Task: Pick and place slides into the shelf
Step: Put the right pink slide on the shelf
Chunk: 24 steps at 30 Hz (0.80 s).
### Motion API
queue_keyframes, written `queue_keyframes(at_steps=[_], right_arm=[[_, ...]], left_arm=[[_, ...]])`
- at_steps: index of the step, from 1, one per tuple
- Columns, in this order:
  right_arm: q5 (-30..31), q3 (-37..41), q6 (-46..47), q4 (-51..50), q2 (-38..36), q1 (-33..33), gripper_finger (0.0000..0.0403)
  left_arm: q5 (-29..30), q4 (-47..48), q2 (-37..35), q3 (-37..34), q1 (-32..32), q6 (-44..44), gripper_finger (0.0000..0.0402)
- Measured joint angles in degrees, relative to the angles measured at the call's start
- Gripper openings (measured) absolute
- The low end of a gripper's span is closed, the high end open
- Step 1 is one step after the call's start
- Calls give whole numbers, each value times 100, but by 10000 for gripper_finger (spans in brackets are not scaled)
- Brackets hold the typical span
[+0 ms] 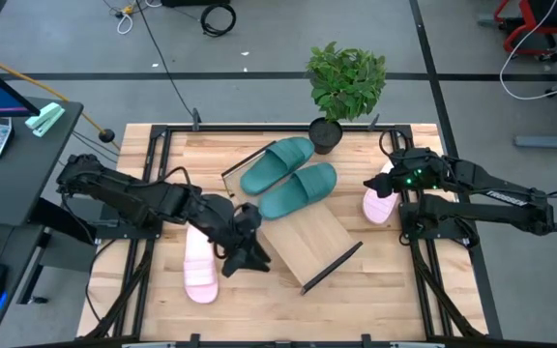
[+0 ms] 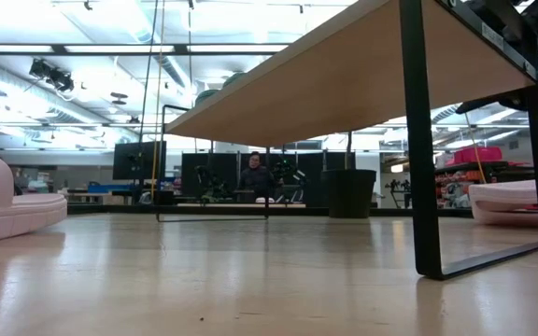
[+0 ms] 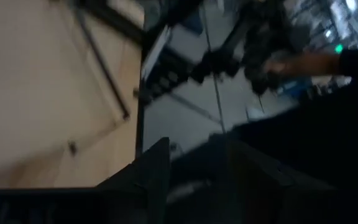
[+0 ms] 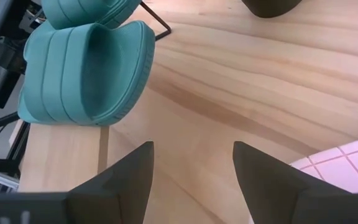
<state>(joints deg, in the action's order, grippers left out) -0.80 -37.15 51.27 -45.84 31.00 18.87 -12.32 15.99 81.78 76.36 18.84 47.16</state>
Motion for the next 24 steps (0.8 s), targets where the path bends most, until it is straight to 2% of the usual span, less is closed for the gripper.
queue_keyframes(at_steps=[6,10,12,18,24], right_arm=[[-66,0,-43,-2,0,0,226],[-82,0,-53,-4,-2,0,226],[-82,0,-72,-4,-4,1,226],[-119,-3,-92,-47,-4,2,226],[75,-443,-525,-1183,-4,2,226]], left_arm=[[-171,697,2,-2,4,82,132],[-379,219,65,-397,79,459,115],[-412,-363,70,-717,143,699,108],[-119,-3195,61,-2016,221,1614,90],[1161,-5000,-198,-3118,226,1853,78]])
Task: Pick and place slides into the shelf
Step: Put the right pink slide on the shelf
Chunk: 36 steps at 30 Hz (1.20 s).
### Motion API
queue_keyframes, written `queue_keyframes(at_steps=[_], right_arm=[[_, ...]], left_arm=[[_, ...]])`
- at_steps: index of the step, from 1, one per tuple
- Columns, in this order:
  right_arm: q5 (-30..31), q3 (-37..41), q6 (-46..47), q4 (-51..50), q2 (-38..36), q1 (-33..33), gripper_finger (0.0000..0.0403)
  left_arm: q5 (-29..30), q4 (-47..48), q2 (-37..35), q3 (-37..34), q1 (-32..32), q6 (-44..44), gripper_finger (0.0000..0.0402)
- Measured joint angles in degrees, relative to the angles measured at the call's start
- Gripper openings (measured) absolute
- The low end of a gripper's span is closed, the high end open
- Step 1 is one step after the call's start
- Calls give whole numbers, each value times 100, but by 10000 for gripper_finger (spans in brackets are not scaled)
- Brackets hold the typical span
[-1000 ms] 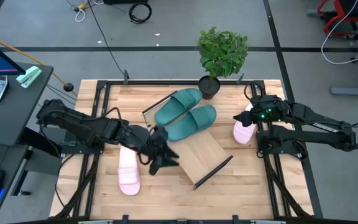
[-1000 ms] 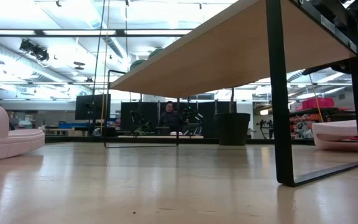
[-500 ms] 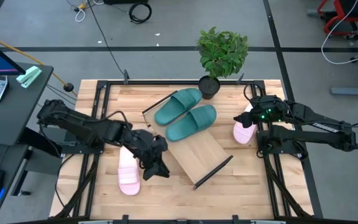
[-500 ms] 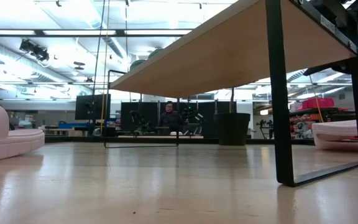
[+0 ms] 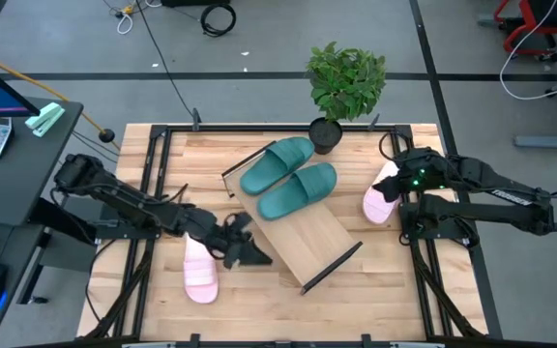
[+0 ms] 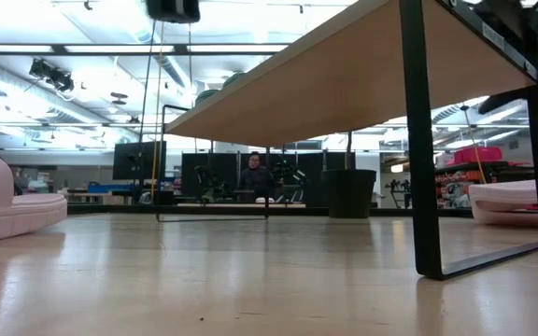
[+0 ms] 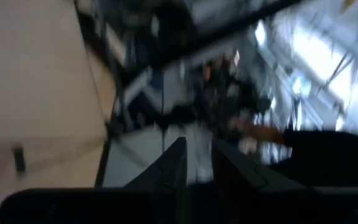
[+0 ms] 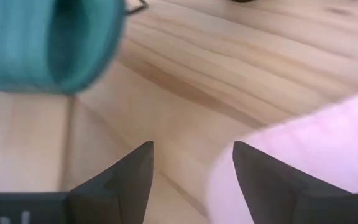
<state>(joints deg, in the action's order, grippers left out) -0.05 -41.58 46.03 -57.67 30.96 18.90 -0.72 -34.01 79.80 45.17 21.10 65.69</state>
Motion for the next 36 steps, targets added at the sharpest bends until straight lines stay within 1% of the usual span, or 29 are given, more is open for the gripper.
queue_keyframes(at_steps=[2,4,8,12,19,23,29,34,36], right_arm=[[175,-202,-114,-477,-2,2,226],[390,-356,-101,-966,-4,2,226],[784,-521,109,-1873,-9,2,226],[1028,-448,489,-2300,-2,2,226],[1622,-392,944,-2359,13,120,226],[1601,-392,943,-2350,59,341,226],[1207,-392,597,-2185,77,463,226],[952,-392,111,-2003,108,463,226],[710,-390,-366,-1792,130,452,226]], left_arm=[[460,-390,-156,-238,-10,-173,78],[855,-523,-353,-435,-19,-412,81],[1353,-518,-786,-684,-86,-937,88],[1609,-485,-1171,-822,-216,-1418,94],[1641,-501,-1686,-820,-553,-2137,90],[1637,-504,-1883,-820,-693,-2407,87],[1595,-463,-1920,-820,-782,-2443,94],[1592,-339,-1918,-820,-782,-2446,101],[1592,-362,-1918,-820,-782,-2441,100]])
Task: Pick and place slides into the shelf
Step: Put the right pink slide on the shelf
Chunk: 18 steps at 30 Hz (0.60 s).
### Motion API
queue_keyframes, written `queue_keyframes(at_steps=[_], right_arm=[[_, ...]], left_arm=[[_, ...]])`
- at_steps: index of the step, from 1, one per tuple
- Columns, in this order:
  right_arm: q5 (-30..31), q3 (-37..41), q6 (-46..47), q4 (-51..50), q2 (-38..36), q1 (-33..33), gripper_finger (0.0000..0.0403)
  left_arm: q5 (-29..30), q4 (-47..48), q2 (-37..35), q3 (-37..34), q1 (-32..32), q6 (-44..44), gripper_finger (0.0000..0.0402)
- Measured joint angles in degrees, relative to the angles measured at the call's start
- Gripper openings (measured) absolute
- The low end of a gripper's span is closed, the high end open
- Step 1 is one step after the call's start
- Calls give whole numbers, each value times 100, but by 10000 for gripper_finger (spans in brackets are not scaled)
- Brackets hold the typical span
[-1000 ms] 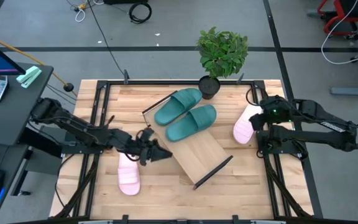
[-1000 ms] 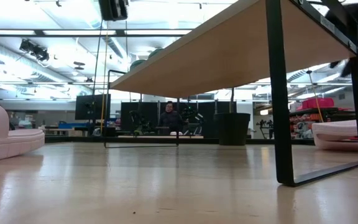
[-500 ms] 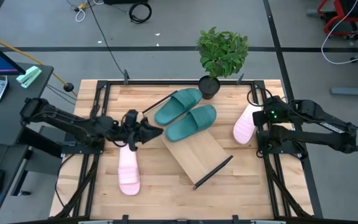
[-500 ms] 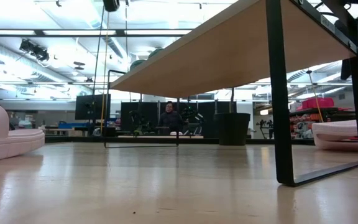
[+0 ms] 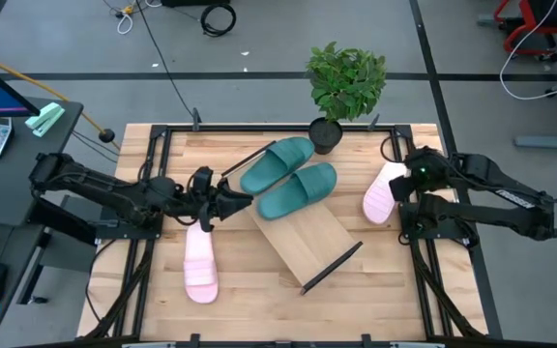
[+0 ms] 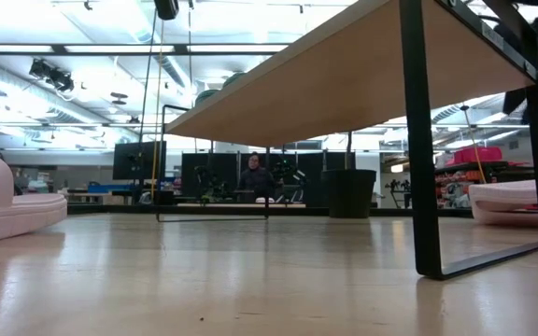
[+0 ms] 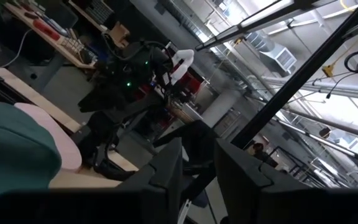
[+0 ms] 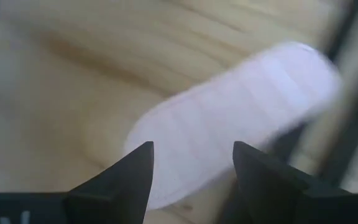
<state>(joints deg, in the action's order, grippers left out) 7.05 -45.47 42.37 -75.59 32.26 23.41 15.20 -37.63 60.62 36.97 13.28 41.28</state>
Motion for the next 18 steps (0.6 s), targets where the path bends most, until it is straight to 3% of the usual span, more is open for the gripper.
queue_keyframes(at_steps=[4,8,14,18], right_arm=[[-968,0,-1204,297,164,-185,226],[-1417,0,-2256,-121,494,-672,219],[-1380,0,-3570,-158,803,-1884,198],[-1021,0,-3680,-152,1073,-2779,192]], left_arm=[[-1,9,0,0,2,2,97],[-2,10,0,2,2,3,97],[-2,10,0,4,7,28,102],[-2,11,0,4,7,38,101]])
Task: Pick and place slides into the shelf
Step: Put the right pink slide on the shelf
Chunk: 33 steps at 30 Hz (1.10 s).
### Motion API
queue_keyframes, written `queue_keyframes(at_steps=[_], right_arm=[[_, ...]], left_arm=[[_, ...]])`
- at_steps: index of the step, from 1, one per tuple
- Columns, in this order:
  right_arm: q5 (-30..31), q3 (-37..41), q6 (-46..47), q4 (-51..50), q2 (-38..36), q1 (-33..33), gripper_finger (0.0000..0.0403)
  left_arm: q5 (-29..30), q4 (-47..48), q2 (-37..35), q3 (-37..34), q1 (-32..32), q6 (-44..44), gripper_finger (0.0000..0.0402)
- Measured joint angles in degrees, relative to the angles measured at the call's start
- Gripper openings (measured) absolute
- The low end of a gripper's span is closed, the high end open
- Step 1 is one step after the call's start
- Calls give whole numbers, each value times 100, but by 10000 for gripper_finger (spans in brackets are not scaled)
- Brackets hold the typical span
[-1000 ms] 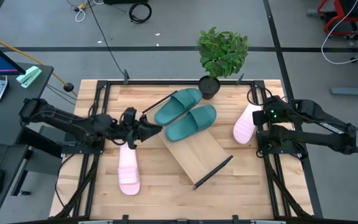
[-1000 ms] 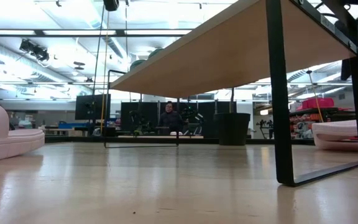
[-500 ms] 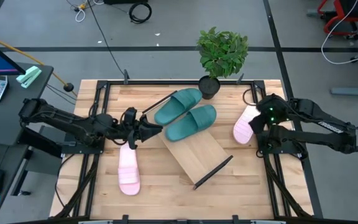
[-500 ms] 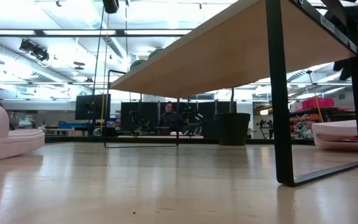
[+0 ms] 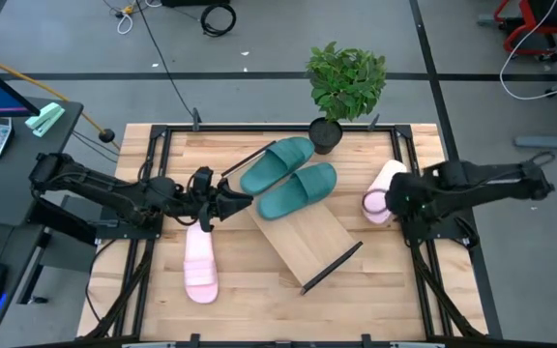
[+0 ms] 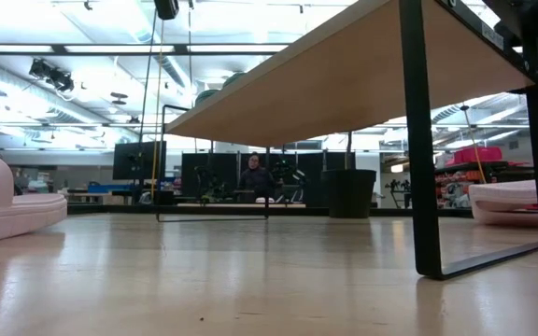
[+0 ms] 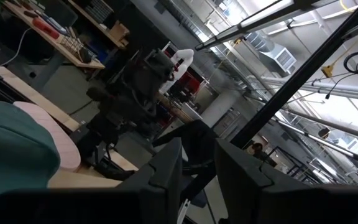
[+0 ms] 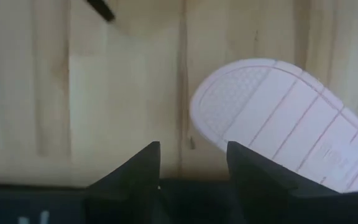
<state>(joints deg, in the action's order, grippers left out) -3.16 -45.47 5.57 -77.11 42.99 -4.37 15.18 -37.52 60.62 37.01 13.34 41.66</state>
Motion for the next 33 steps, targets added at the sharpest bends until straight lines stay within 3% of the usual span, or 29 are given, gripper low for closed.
queue_keyframes(at_steps=[7,12,15,27,33], right_arm=[[553,0,230,-4,715,-1475,198],[1531,0,651,-98,1374,-2169,203],[1824,0,923,-60,1644,-2286,212],[1764,301,1735,149,1821,-2285,302],[1853,695,2224,360,1810,-2283,309]], left_arm=[[2,7,2,0,-4,-15,104],[2,9,2,0,-4,-30,105],[2,43,2,0,-4,-38,105],[2,108,4,0,-4,-54,105],[2,144,7,0,2,-54,104]])
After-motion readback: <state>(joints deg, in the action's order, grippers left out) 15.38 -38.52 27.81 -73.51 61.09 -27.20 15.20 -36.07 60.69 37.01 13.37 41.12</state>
